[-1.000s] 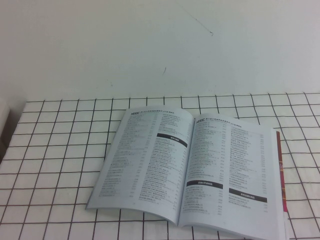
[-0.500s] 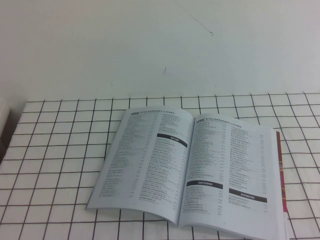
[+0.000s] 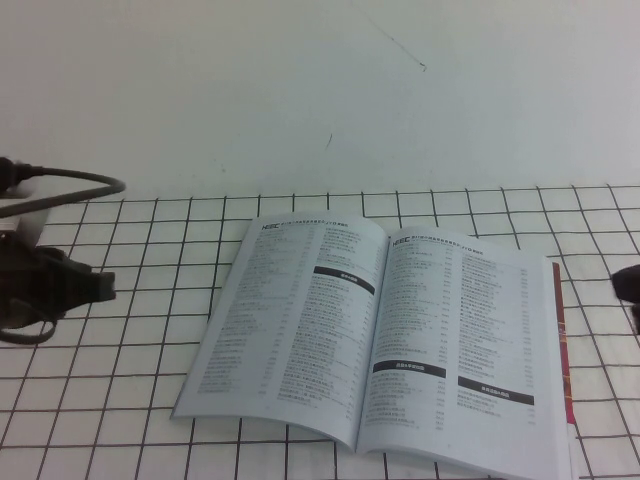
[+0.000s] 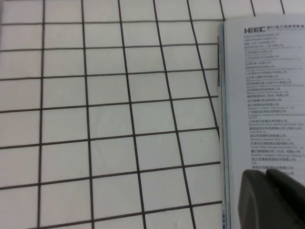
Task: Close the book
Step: 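Close the open booklet and leave it lying on the table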
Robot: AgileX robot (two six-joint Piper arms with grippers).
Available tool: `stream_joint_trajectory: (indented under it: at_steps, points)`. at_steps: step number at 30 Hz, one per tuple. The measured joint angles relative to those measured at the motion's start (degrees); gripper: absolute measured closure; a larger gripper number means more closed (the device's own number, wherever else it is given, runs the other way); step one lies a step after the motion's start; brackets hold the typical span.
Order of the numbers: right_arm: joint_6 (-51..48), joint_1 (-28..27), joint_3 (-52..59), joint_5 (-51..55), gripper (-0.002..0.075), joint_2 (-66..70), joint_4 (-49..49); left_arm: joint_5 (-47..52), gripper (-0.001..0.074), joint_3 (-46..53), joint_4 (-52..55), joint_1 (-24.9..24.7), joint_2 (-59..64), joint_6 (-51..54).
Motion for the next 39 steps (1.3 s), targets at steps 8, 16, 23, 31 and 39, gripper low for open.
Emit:
stream_joint_trajectory:
  at_steps: [8,16,23,31,39]
  points:
    - [-9.34,8.09,-0.27,-4.68,0.0729,19.46,9.06,-3.20,0.0738,-3.93,-15.27,0.00,14.41,15.66]
    - [-13.77,11.11,-0.63,-9.34,0.0729,33.08,11.37,0.80,0.0738,-10.83,-25.64,-0.54,29.38,26.68]
    - [-14.71,11.11,-1.57,-8.54,0.0729,34.69,12.47,-0.24,0.0738,-15.84,-27.05,-0.60,39.11,29.46]
    - [-14.81,11.11,-1.57,-8.31,0.0729,34.69,12.61,-0.24,0.0738,-16.63,-23.45,-4.58,42.60,28.88]
    - [-14.81,11.11,-1.60,-8.31,0.0729,34.69,13.01,4.60,0.0738,-16.76,-26.71,-9.62,42.84,27.80]
